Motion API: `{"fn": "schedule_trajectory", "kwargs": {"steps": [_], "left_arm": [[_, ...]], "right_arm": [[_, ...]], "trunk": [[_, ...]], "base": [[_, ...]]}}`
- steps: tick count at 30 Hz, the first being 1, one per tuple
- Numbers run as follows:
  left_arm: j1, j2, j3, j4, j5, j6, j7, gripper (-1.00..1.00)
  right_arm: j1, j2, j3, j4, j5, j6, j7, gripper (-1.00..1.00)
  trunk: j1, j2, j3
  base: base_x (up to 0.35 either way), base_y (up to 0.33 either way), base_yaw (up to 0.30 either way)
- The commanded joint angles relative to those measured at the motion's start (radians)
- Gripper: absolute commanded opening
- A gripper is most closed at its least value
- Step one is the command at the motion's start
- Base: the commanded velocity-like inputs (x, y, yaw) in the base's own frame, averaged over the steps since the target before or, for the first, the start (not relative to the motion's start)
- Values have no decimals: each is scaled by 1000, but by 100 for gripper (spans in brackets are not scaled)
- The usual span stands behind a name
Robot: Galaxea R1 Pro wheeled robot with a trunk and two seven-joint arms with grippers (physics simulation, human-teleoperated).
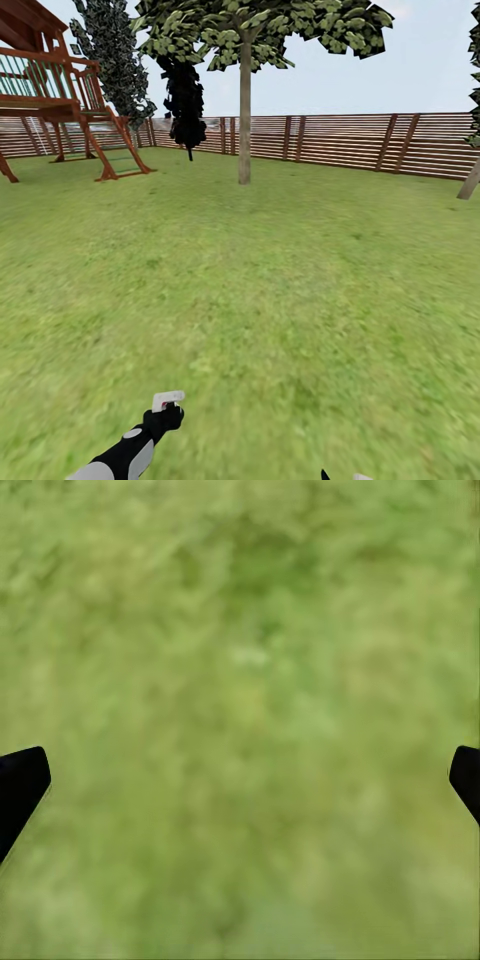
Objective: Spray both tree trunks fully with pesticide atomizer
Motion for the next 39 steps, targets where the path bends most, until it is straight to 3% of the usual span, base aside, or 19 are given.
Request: {"fn": "schedule_trajectory", "kwargs": {"steps": [1,39], "left_arm": [[0,0,0,0,0,0,0,-100],[0,0,0,0,0,0,-2,-100]], "right_arm": [[0,0,0,0,0,0,0,100],[0,0,0,0,0,0,0,100]], "trunk": [[0,0,0],[0,0,0]], "base": [[337,0,0],[337,-13,0]]}}
